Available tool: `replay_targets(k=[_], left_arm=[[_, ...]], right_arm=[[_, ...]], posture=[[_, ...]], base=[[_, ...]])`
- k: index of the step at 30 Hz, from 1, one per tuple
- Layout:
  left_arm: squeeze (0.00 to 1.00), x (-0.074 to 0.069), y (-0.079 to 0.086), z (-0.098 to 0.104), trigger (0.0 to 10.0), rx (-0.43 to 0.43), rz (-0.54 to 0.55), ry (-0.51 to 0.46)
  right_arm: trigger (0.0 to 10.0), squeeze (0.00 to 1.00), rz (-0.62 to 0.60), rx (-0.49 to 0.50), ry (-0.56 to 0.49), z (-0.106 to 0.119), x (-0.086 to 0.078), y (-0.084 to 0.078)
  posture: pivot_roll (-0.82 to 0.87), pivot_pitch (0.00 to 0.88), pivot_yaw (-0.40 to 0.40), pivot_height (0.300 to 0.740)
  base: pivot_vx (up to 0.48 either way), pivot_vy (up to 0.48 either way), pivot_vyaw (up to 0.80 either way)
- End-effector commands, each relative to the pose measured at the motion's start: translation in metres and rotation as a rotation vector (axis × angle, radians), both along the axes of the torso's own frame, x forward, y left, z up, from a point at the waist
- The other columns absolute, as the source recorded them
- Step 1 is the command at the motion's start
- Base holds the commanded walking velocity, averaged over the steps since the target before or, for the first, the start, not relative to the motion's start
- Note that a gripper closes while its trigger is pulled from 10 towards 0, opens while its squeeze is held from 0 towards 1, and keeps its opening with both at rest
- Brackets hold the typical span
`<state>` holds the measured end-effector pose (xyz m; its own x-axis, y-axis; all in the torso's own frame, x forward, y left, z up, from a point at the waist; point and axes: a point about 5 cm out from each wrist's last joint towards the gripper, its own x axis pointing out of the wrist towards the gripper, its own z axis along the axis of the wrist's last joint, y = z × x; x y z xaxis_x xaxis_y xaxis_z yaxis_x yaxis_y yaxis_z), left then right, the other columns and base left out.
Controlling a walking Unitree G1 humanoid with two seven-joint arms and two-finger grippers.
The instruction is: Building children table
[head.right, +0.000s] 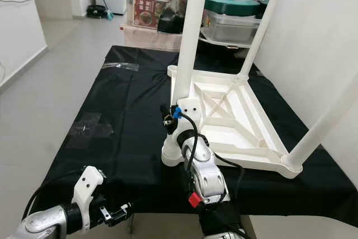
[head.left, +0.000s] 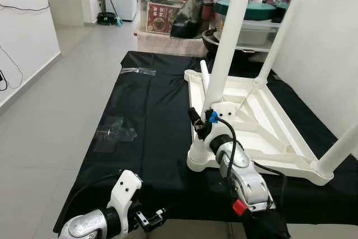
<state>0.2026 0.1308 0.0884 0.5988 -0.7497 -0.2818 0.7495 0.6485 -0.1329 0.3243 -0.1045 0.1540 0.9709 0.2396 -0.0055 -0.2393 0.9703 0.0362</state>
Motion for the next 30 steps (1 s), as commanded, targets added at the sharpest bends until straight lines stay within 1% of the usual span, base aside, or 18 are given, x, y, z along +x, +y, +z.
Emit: replay_targets(k=[1,12,18,22,27,30], left_arm=[[0.00,0.001,-0.002,-0.002,10.0,0.008,-0.004,0.002],[0.00,0.001,-0.002,-0.002,10.0,0.009,-0.004,0.001],[0.00,0.001,-0.001,-0.002,10.0,0.010,-0.005,0.000],[0.00,0.001,0.000,-0.002,10.0,0.011,-0.005,0.001],[0.00,0.001,0.000,-0.002,10.0,0.011,-0.004,0.001],[0.00,0.002,0.000,-0.002,10.0,0.011,-0.004,0.001]], right_arm=[[10.0,0.00,-0.097,-0.051,0.101,-0.025,-0.002,-0.016],[10.0,0.00,-0.203,-0.086,0.114,-0.027,-0.001,-0.026],[10.0,0.00,-0.234,-0.082,0.106,-0.026,-0.002,-0.029],[10.0,0.00,-0.277,-0.069,0.092,-0.025,-0.004,-0.030],[10.0,0.00,-0.303,-0.066,0.097,-0.025,-0.005,-0.033],[10.0,0.00,-0.341,-0.068,0.104,-0.026,-0.005,-0.037]], posture=[[0.07,0.000,-0.104,0.740],[0.07,0.000,-0.105,0.740],[0.07,0.000,-0.104,0.740],[0.07,0.000,-0.100,0.740],[0.07,0.000,-0.101,0.740],[0.07,0.000,-0.100,0.740]], base=[[0.000,0.000,0.00],[0.000,0.000,0.00],[0.000,0.000,0.00],[0.000,0.000,0.00],[0.000,0.000,0.00],[0.000,0.000,0.00]])
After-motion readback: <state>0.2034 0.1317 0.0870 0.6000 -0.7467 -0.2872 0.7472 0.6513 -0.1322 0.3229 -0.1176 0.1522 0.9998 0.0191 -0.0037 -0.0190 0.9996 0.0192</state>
